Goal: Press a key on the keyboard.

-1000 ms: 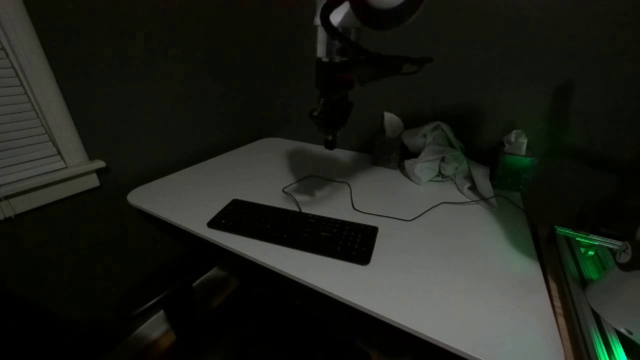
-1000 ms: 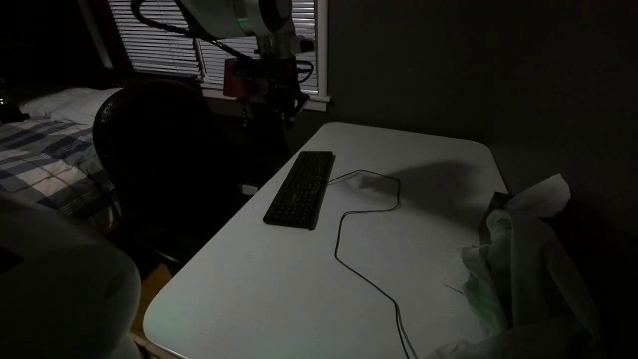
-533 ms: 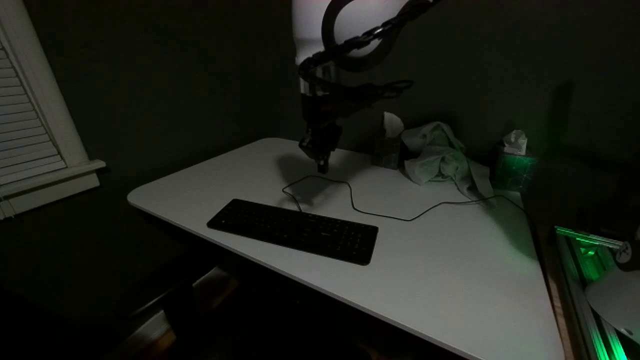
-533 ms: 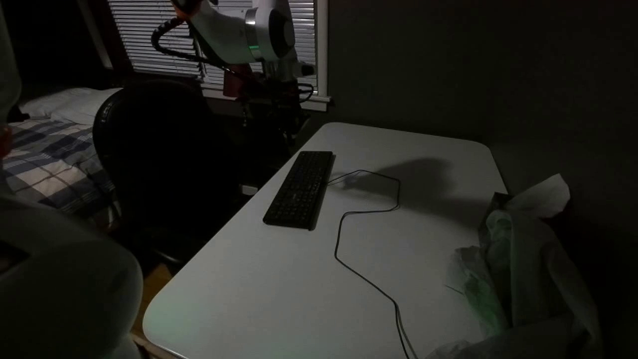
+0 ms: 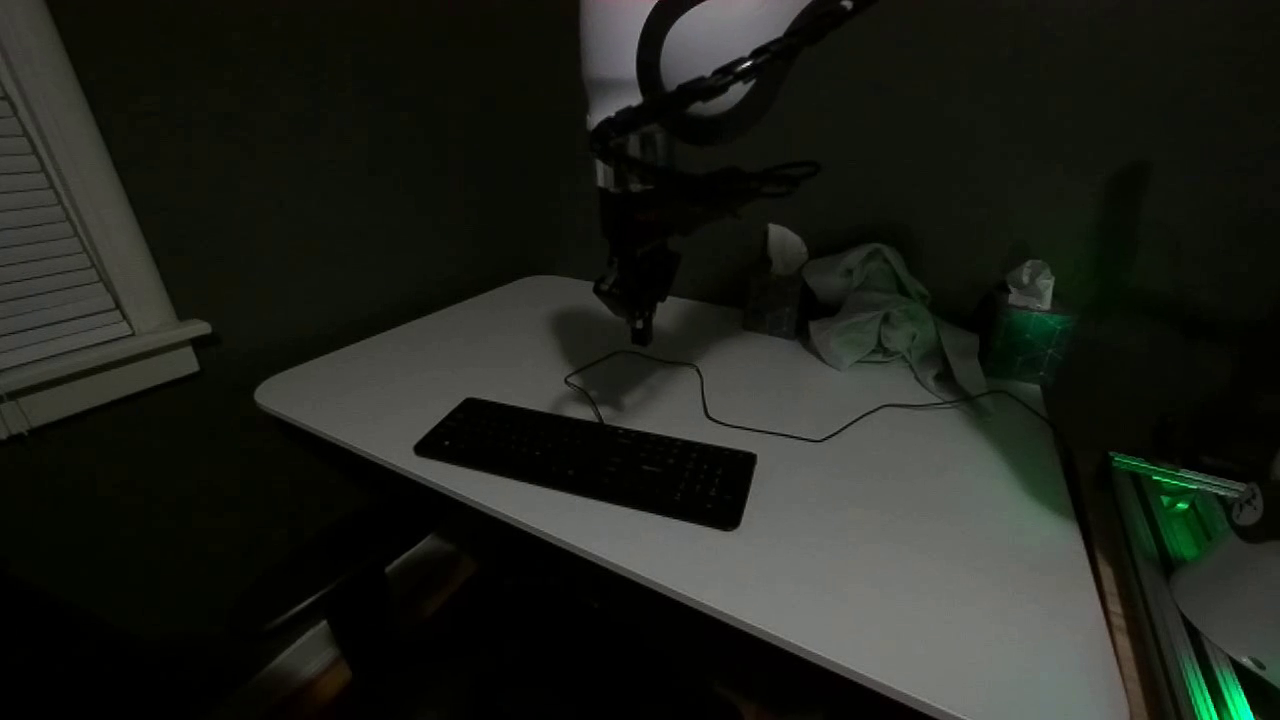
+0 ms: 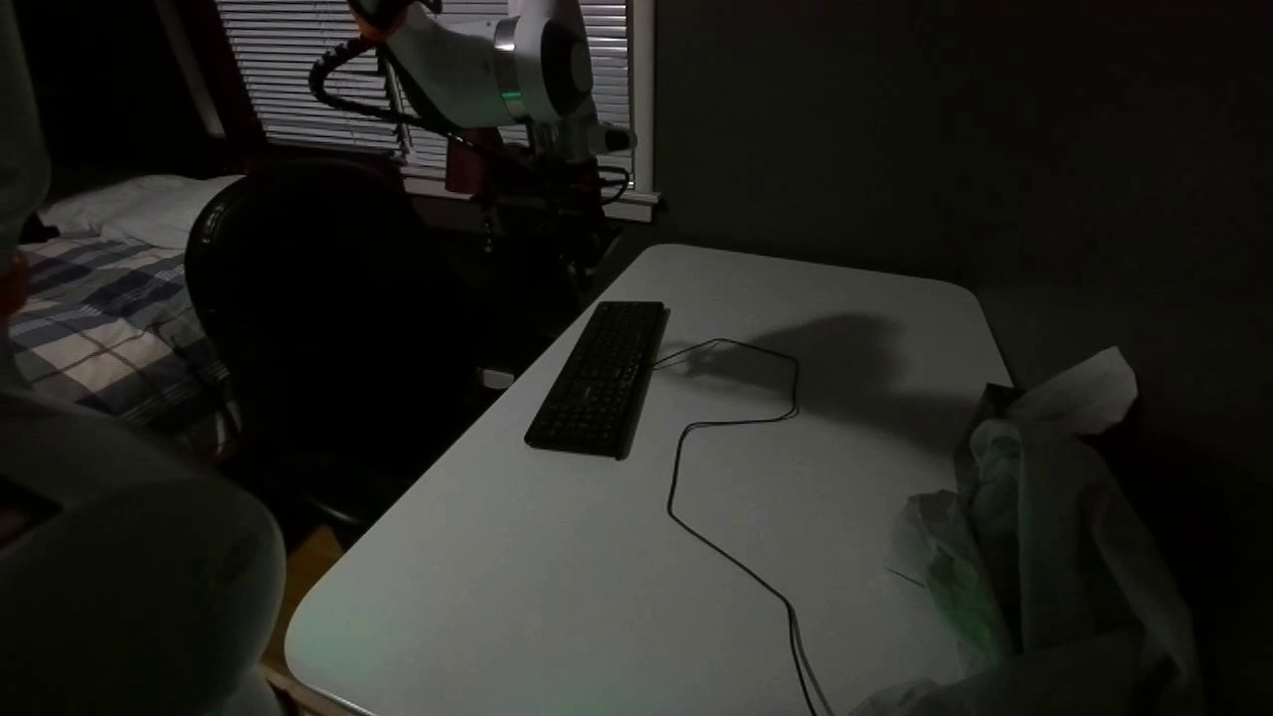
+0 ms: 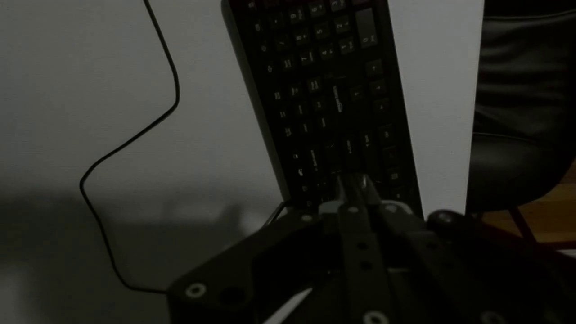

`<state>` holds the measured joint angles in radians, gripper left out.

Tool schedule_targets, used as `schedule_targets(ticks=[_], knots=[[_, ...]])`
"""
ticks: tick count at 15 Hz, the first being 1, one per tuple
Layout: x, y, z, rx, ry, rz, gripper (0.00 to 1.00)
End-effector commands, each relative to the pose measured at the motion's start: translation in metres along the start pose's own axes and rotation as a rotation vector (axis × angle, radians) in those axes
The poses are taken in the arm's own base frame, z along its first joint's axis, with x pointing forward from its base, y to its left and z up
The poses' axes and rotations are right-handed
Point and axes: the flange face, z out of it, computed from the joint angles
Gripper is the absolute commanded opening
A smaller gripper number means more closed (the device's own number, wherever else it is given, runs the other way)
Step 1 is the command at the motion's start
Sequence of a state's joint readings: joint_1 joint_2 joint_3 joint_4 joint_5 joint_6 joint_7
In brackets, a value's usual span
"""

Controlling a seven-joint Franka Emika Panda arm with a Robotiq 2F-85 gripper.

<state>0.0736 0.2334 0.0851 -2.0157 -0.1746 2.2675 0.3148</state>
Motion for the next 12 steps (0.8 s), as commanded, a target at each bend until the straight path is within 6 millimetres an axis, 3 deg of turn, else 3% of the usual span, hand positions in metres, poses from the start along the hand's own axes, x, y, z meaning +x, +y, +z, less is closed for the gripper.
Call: schedule_targets(ticks=[1,7,12], knots=[[0.014,-0.004,0.028,-0.030,-0.054,-0.008,0.00],[0.037,-0.001,0.079,-0.059,-0.137,-0.001,0.00],[0.057,-0.001,0.109,-0.069,-0.183,0.000,0.00]])
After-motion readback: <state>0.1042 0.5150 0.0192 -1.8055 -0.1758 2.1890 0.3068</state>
